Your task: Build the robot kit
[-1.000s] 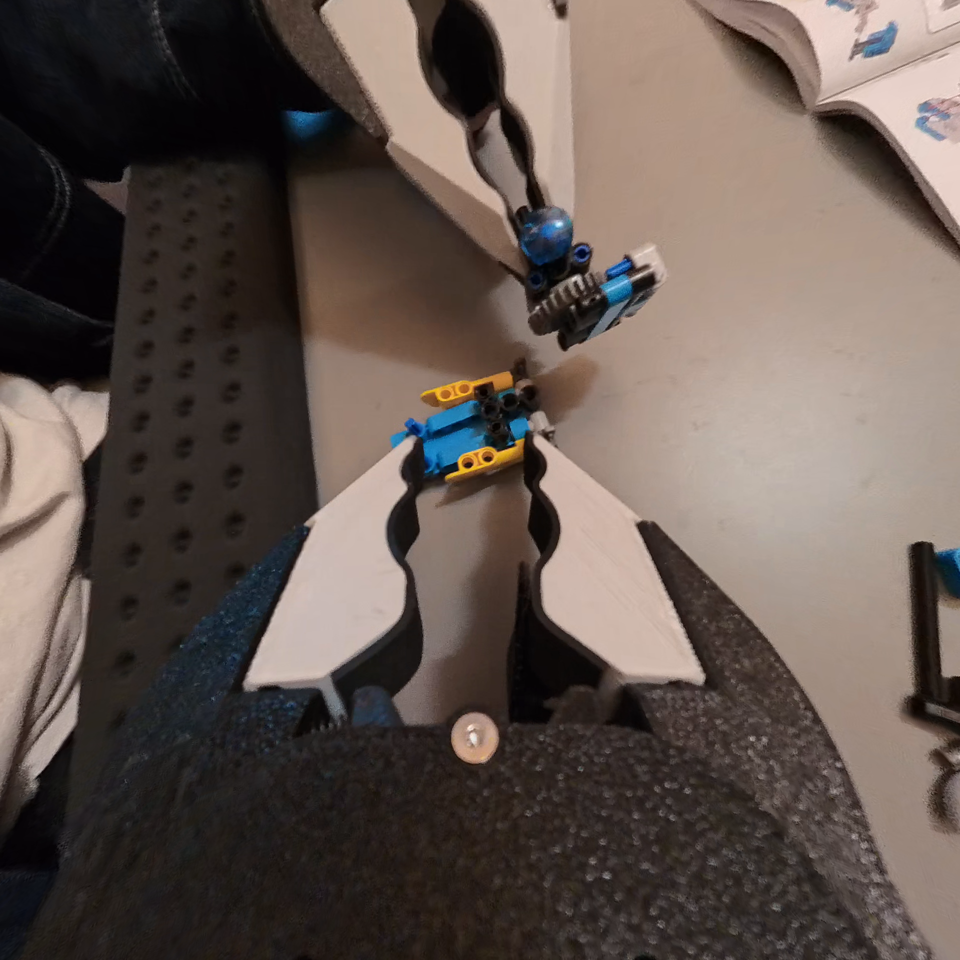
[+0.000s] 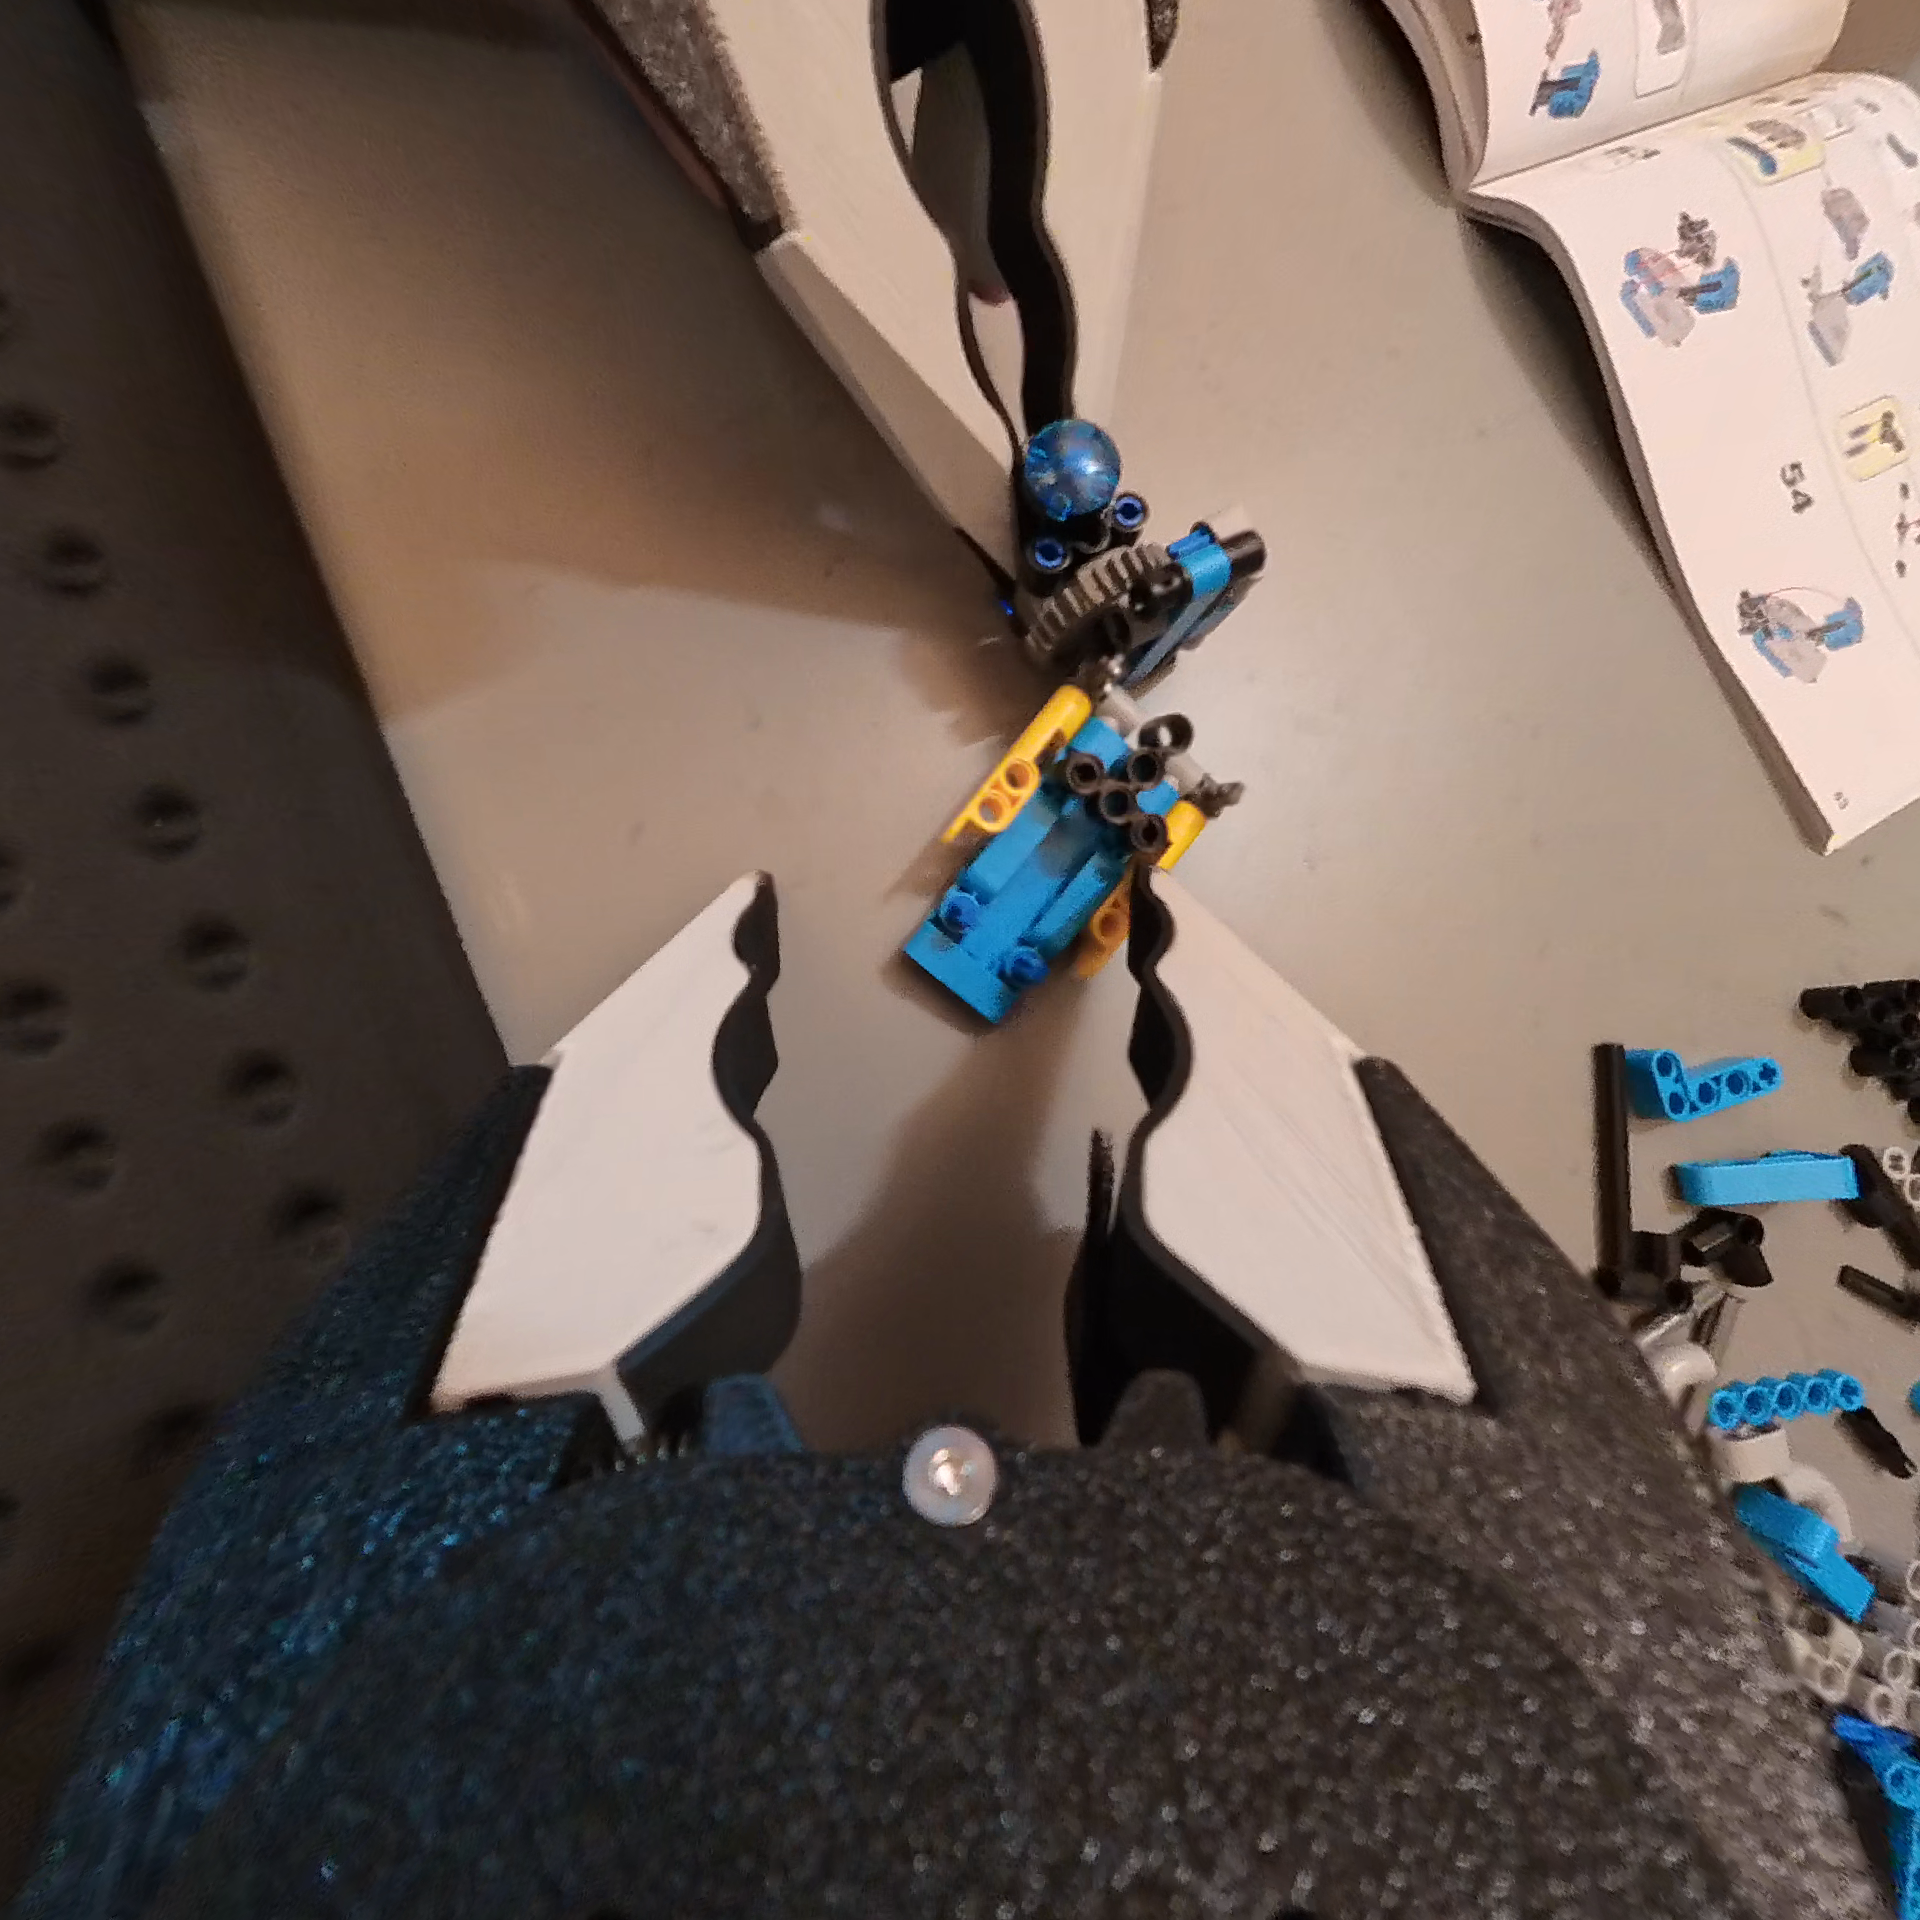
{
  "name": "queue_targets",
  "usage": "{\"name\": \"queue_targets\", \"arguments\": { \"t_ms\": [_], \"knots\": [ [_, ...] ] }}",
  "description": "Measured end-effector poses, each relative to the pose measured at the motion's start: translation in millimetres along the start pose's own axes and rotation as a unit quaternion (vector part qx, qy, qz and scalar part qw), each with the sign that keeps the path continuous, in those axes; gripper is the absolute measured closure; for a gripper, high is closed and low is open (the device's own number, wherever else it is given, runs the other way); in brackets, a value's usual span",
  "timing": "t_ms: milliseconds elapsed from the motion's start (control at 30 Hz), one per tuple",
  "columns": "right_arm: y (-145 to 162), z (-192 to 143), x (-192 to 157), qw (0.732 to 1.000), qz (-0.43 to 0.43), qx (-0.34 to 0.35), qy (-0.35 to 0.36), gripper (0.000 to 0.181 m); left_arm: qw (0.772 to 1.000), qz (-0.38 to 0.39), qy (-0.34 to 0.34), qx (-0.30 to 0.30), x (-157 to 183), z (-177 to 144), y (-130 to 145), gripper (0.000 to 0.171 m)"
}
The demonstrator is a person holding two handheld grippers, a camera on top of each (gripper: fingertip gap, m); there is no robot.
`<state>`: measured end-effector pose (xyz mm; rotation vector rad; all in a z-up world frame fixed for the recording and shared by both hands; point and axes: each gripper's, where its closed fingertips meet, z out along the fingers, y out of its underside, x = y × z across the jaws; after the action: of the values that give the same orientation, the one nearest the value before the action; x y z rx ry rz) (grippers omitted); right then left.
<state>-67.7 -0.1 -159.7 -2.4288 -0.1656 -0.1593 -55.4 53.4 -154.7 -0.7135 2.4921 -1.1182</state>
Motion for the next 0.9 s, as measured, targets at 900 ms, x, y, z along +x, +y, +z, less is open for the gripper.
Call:
{"name": "queue_targets", "arguments": {
  "t_ms": [900],
  "knots": [
    [-10,6,16,0.931,0.167,0.004,-0.324,0.152,0.999,0.047,0.000,0.005,4,-2,1,0.164]
  ]
}}
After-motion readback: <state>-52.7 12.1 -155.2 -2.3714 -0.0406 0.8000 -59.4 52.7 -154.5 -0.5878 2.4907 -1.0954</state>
